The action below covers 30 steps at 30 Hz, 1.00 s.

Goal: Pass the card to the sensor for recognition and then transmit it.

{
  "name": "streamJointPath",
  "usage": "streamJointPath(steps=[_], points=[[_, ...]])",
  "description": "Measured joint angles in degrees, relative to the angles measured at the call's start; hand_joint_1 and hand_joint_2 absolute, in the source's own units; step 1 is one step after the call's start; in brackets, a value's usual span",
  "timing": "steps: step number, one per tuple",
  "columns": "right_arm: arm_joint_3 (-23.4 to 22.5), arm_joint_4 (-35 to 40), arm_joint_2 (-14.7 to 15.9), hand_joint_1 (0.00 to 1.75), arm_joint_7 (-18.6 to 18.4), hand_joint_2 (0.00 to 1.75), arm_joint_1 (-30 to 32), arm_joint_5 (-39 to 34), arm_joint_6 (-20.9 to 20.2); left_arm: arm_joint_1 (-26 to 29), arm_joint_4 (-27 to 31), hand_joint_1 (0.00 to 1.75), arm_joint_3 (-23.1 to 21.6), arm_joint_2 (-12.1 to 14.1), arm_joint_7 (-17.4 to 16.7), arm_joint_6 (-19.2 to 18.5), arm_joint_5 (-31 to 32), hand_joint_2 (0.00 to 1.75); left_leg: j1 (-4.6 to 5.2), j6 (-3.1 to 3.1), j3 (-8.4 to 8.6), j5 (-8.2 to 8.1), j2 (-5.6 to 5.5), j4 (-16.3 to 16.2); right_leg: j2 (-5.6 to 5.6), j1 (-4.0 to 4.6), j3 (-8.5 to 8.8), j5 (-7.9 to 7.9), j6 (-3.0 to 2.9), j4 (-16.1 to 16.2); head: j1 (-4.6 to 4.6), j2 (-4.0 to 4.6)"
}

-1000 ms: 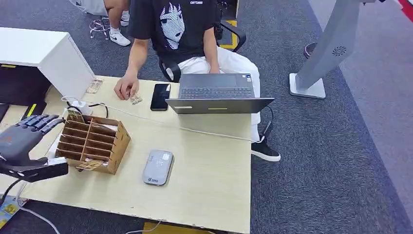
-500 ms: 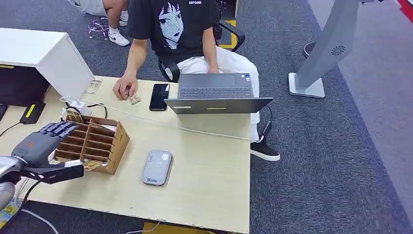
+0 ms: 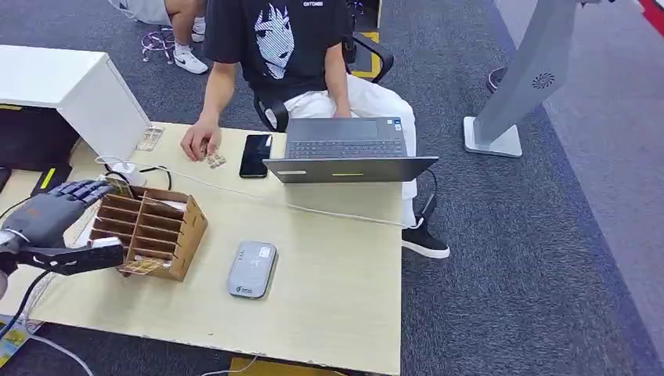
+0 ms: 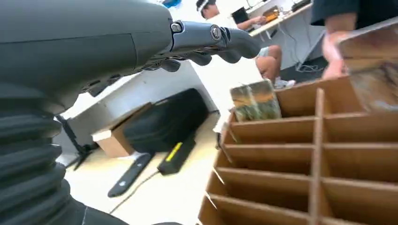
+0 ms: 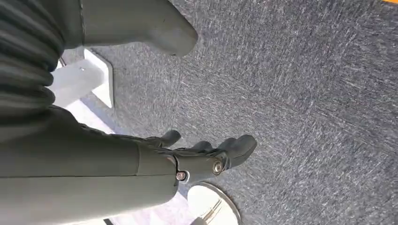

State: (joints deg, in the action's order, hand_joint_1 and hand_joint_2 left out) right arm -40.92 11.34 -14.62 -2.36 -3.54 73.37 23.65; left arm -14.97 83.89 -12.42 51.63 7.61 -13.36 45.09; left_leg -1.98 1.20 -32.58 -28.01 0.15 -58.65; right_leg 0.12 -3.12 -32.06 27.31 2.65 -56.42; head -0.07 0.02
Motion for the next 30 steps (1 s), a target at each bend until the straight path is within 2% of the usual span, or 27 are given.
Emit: streamJointPath(steps=[1,3,5,6,10,14,20,22,23,25,28,30], points=[[0.0,0.0,0.0,0.00,0.0,1.75,0.0,0.0,0.0,-0.2,0.2,0.00,-0.1,0.5,-0.5,-0.5,-0.8,1.75,-0.01,0.00,0.00,0.00,0.01,0.0,0.01,0.01,0.00,0.00,0.00,0.0,0.00,0.00],[-0.1,0.0,0.0,0.00,0.0,1.75,0.1,-0.7,0.2,-1.2,1.4,0.00,-0.6,3.1,-2.3,-5.3,-5.2,1.75,-0.07,0.01,-0.01,0.00,0.07,0.0,0.08,0.05,-0.03,-0.01,-0.02,0.0,0.00,0.00],[-0.2,0.0,0.1,0.00,0.0,1.75,0.2,-0.9,0.5,-3.9,3.7,0.00,-1.6,8.8,-4.6,-14.1,-12.5,1.75,-0.26,0.02,-0.08,0.00,0.21,0.0,0.21,0.25,-0.18,-0.10,-0.11,0.0,-0.02,0.00],[-0.4,0.0,0.2,0.00,0.0,1.75,0.3,-1.0,0.7,-6.0,5.1,0.00,-2.0,11.2,-5.2,-17.2,-15.3,1.75,-0.27,0.02,-0.13,0.00,0.20,0.0,0.22,0.26,-0.20,-0.10,-0.10,0.0,0.00,0.00],[-0.7,0.0,0.3,0.00,0.2,1.75,0.5,-1.6,0.7,-12.6,7.7,0.00,-3.0,16.4,-6.0,-18.6,-16.6,1.75,-0.24,0.04,-0.11,-0.02,0.24,0.0,0.24,0.22,-0.18,-0.10,-0.10,0.0,-0.02,0.00],[-0.8,0.0,0.3,0.00,0.2,1.75,0.5,-1.6,0.7,-14.9,8.8,0.00,-4.9,18.5,-6.4,-17.5,-16.6,1.75,-0.25,0.07,-0.10,0.01,0.24,0.0,0.25,0.24,-0.19,-0.10,-0.10,0.0,-0.02,0.00],[-0.9,0.0,0.3,0.00,0.2,1.75,0.5,-1.6,0.7,-16.0,9.3,0.00,-6.9,20.1,-6.5,-17.1,-16.6,1.75,-0.25,0.07,-0.10,0.01,0.24,0.0,0.25,0.23,-0.18,-0.10,-0.10,0.0,-0.02,0.00],[-0.9,0.0,0.3,0.00,0.2,1.75,0.5,-1.5,0.7,-16.3,9.3,0.00,-7.2,20.2,-6.5,-15.1,-16.0,1.75,-0.25,0.07,-0.10,0.01,0.23,0.0,0.24,0.24,-0.20,-0.10,-0.10,0.0,-0.04,0.00],[-0.9,0.0,0.3,0.00,0.2,1.75,0.5,-1.5,0.7,-16.3,9.3,0.00,-7.5,19.9,-6.3,-12.7,-15.0,1.75,-0.24,0.07,-0.10,0.01,0.22,0.0,0.24,0.22,-0.20,-0.10,-0.10,0.0,-0.02,0.00],[-0.9,0.0,0.3,0.00,0.2,1.75,0.5,-1.2,0.5,-16.3,9.1,0.00,-7.8,18.5,-5.5,-6.4,-11.6,1.75,-0.21,0.07,-0.10,0.01,0.19,0.0,0.20,0.20,-0.18,-0.10,-0.10,0.0,-0.02,0.00],[-0.9,0.0,0.3,0.00,0.2,1.75,0.3,-0.6,0.3,-15.2,7.3,0.00,-8.0,13.7,-4.5,2.8,-4.5,1.75,-0.17,0.07,-0.09,0.01,0.17,0.0,0.15,0.17,-0.14,-0.11,-0.10,0.0,-0.02,0.00],[-0.9,0.0,0.3,0.00,0.2,1.75,0.2,-0.6,0.3,-14.2,6.3,0.00,-8.1,10.6,-4.1,4.3,-1.9,1.75,-0.18,0.07,-0.08,0.02,0.22,0.0,0.21,0.18,-0.15,-0.16,-0.12,0.0,-0.02,0.00]])
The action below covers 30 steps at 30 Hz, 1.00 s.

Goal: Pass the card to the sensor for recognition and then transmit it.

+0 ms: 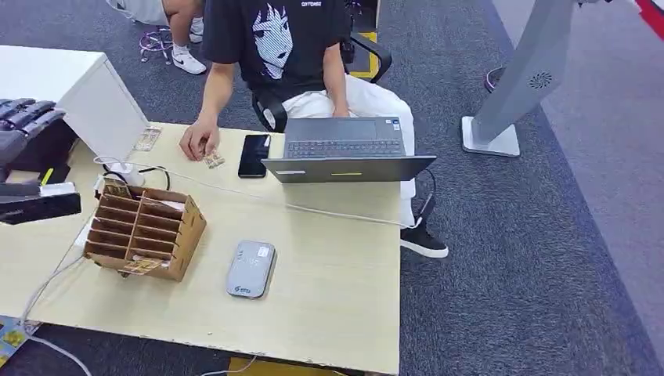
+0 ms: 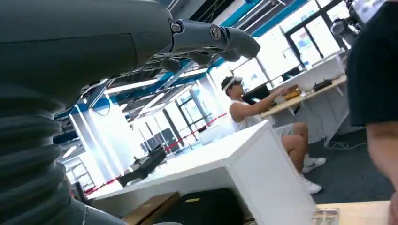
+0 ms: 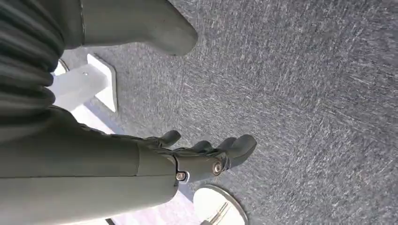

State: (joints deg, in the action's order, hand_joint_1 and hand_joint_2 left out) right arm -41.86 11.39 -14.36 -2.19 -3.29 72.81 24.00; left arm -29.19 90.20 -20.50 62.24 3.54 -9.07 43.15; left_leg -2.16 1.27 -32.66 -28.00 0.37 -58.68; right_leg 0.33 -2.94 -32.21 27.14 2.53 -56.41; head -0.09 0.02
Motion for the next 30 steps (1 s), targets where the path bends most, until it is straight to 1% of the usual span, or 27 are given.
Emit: streamJointPath(steps=[3,5,7,9,11,12,14,16,18,25,30], points=[[0.0,0.0,0.0,0.00,0.0,1.75,0.0,0.1,0.1,0.4,-1.3,0.00,-0.3,-3.5,0.4,0.4,2.2,1.75,0.01,0.00,0.00,0.01,-0.02,0.0,0.00,0.00,-0.01,-0.01,0.02,0.0,0.00,0.00],[0.0,0.0,0.0,0.00,0.0,1.75,0.0,0.4,0.0,0.5,-2.8,0.00,-0.3,-6.5,0.9,2.2,4.8,1.75,0.04,0.00,0.00,0.01,-0.06,0.0,-0.04,-0.04,0.01,-0.01,0.02,0.0,0.00,0.00],[0.0,0.0,0.0,0.00,0.0,1.75,-0.2,1.2,0.0,1.2,-4.8,0.00,-0.3,-10.3,2.0,5.8,7.6,1.75,0.05,0.00,0.00,0.01,-0.04,0.0,-0.03,-0.04,0.00,-0.01,0.03,0.0,0.00,0.00],[0.0,0.0,0.0,0.00,-0.1,1.75,-0.3,2.0,-0.1,2.1,-6.8,0.00,-0.2,-14.6,2.7,10.5,10.2,1.75,0.06,0.00,-0.01,0.01,-0.05,0.0,-0.04,-0.05,0.02,-0.02,0.03,0.0,-0.02,0.00],[0.1,0.0,0.0,0.00,-0.2,1.75,-0.5,2.3,-0.3,3.1,-8.9,0.00,-0.2,-19.3,3.2,14.3,12.0,1.75,0.07,0.00,0.00,0.01,-0.03,0.0,-0.01,-0.06,0.02,-0.02,0.03,0.0,0.00,0.00],[0.2,0.0,0.0,0.00,-0.3,1.75,-0.6,2.4,-0.3,3.6,-9.6,0.00,-0.2,-20.8,3.3,15.1,12.5,1.75,0.07,0.00,0.00,0.01,-0.02,0.0,0.01,-0.06,0.01,-0.02,0.04,0.0,-0.02,0.00],[0.2,0.0,0.0,0.00,-0.5,1.75,-0.7,2.4,-0.3,4.0,-10.5,0.00,-0.2,-23.8,3.3,15.6,13.0,1.75,0.07,0.00,-0.01,0.01,-0.03,0.0,-0.01,-0.06,0.02,-0.03,0.04,0.0,0.00,0.00],[0.2,0.0,0.0,0.00,-0.8,1.75,-0.7,2.3,-0.2,4.2,-11.0,0.00,-0.2,-25.6,3.3,15.3,13.3,1.75,0.07,0.00,-0.01,0.01,-0.03,0.0,0.00,-0.05,0.01,-0.03,0.04,0.0,-0.02,0.00],[0.2,0.0,0.0,0.00,-0.9,1.75,-0.7,2.1,-0.2,4.2,-11.5,0.00,-0.2,-26.7,3.3,14.6,13.2,1.75,0.06,0.00,0.00,0.01,-0.02,0.0,0.00,-0.04,0.00,-0.02,0.03,0.0,0.00,0.00],[0.2,0.0,0.0,0.00,-1.0,1.75,-0.7,2.1,-0.1,4.2,-12.2,0.00,0.2,-28.7,3.6,13.5,13.1,1.75,0.04,0.00,-0.01,0.01,-0.02,0.0,0.00,-0.03,-0.01,-0.02,0.03,0.0,0.00,0.00],[0.2,0.0,0.0,0.00,-1.0,1.75,-0.7,2.0,0.0,4.2,-12.6,0.00,0.4,-29.4,3.7,12.2,13.0,1.75,0.04,0.00,-0.01,0.01,-0.02,0.0,0.00,-0.04,0.00,-0.02,0.04,0.0,-0.02,0.00]])
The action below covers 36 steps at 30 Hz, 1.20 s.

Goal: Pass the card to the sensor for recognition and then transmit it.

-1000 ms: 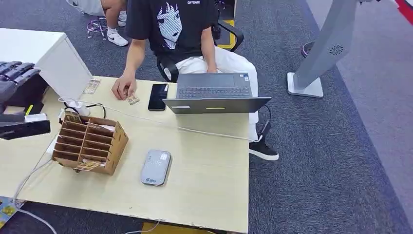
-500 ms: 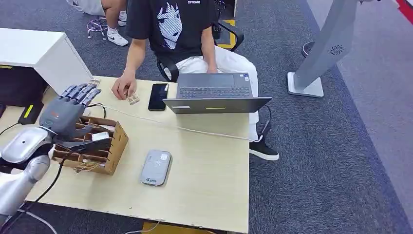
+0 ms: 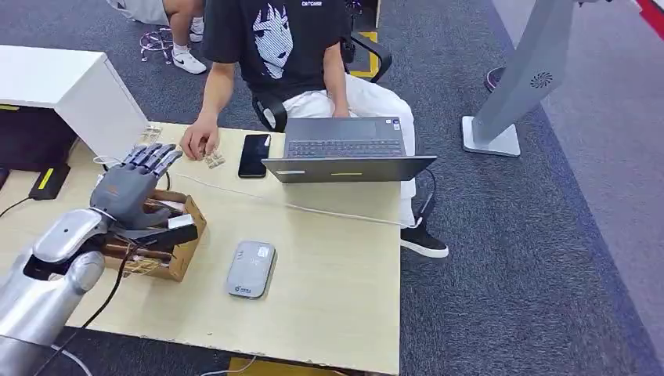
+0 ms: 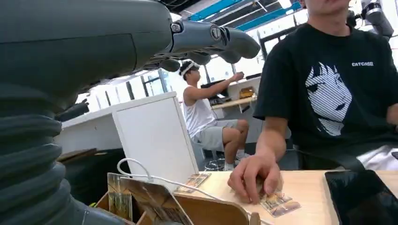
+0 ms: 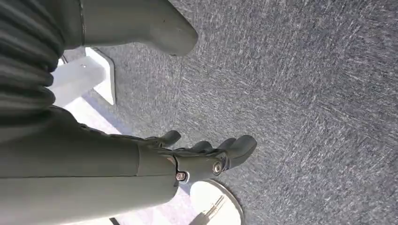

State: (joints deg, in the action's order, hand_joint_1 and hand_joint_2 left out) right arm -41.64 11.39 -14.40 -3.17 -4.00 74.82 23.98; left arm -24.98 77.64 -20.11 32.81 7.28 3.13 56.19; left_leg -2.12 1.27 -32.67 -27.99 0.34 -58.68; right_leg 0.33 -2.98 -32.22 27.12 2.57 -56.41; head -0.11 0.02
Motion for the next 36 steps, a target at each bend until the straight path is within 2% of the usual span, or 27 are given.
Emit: streamJointPath(steps=[12,16,29,36], points=[[0.0,0.0,0.0,0.00,0.0,1.75,0.0,0.0,0.0,-0.1,-0.7,0.00,0.2,-0.4,0.1,-0.9,-0.2,1.75,0.00,0.00,0.00,0.00,0.00,0.0,0.00,0.00,-0.01,0.00,0.00,0.0,0.02,0.00],[0.0,0.0,0.0,0.00,0.1,1.75,0.0,-0.3,0.1,-0.5,-0.9,0.00,0.2,0.0,0.1,-4.6,-0.8,1.75,0.00,0.00,0.00,0.00,0.00,0.0,0.00,0.00,0.00,0.00,0.00,0.0,0.00,0.00],[-0.2,0.0,0.0,0.00,1.2,1.75,0.2,-1.3,0.2,-5.0,-1.3,0.00,-1.2,6.8,0.5,-16.4,-7.0,1.75,-0.01,0.00,0.00,0.01,0.02,0.0,0.03,0.01,-0.04,0.00,0.00,0.0,0.02,0.00],[-0.6,0.0,0.0,0.00,1.4,1.75,0.3,-1.3,0.3,-7.4,-2.1,0.00,-4.1,9.0,0.1,-16.8,-9.1,1.75,-0.01,0.00,0.00,0.01,0.02,0.0,0.03,0.01,-0.03,0.00,0.00,0.0,0.02,0.00]])
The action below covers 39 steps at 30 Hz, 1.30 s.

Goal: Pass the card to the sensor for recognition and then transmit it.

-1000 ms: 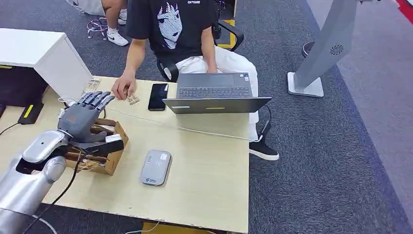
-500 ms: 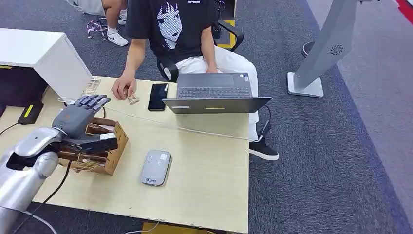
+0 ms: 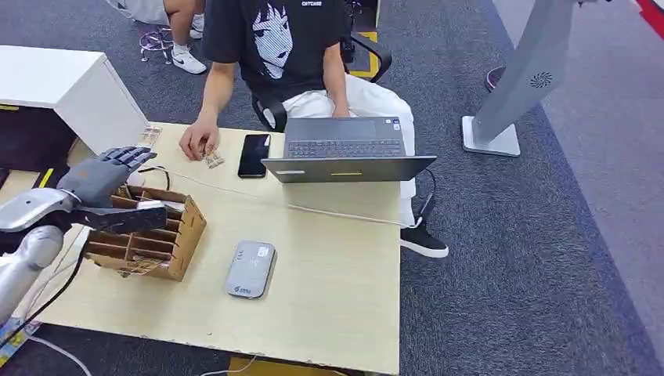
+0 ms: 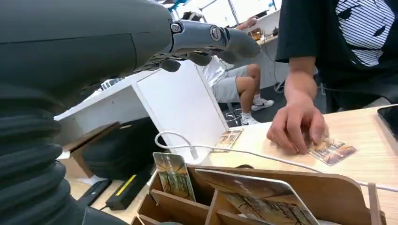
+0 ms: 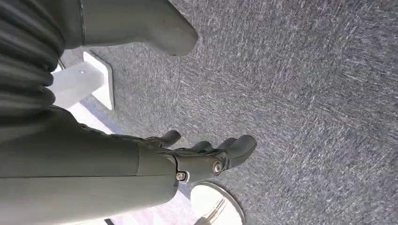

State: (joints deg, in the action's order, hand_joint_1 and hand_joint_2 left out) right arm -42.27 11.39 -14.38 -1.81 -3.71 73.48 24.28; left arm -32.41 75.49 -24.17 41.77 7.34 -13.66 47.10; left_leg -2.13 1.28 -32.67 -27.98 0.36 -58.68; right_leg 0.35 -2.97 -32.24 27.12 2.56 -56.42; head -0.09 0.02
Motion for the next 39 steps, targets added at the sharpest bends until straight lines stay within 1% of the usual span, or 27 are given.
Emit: streamJointPath(steps=[11,19,39], points=[[-0.3,0.0,0.0,0.00,0.2,1.75,0.0,0.1,-0.2,-0.3,-1.2,0.00,-2.4,0.3,-0.8,3.2,-0.3,1.75,0.00,0.00,-0.01,0.00,0.00,0.0,0.00,0.00,0.00,0.00,0.00,0.0,0.00,0.00],[-0.3,0.0,0.0,0.00,0.1,1.75,0.0,0.3,-0.3,0.4,-2.2,0.00,-2.9,-0.7,-0.8,6.4,0.1,1.75,0.00,0.00,-0.01,0.00,0.00,0.0,0.00,0.00,0.00,0.00,0.00,0.0,0.00,0.00],[-0.3,0.0,0.0,0.00,0.0,1.75,0.0,0.3,-0.6,1.5,-3.4,0.00,-2.9,-1.2,-0.8,7.0,0.2,1.75,0.00,0.00,-0.01,0.00,-0.01,0.0,-0.01,0.00,0.01,0.00,0.00,0.0,0.00,0.00]])
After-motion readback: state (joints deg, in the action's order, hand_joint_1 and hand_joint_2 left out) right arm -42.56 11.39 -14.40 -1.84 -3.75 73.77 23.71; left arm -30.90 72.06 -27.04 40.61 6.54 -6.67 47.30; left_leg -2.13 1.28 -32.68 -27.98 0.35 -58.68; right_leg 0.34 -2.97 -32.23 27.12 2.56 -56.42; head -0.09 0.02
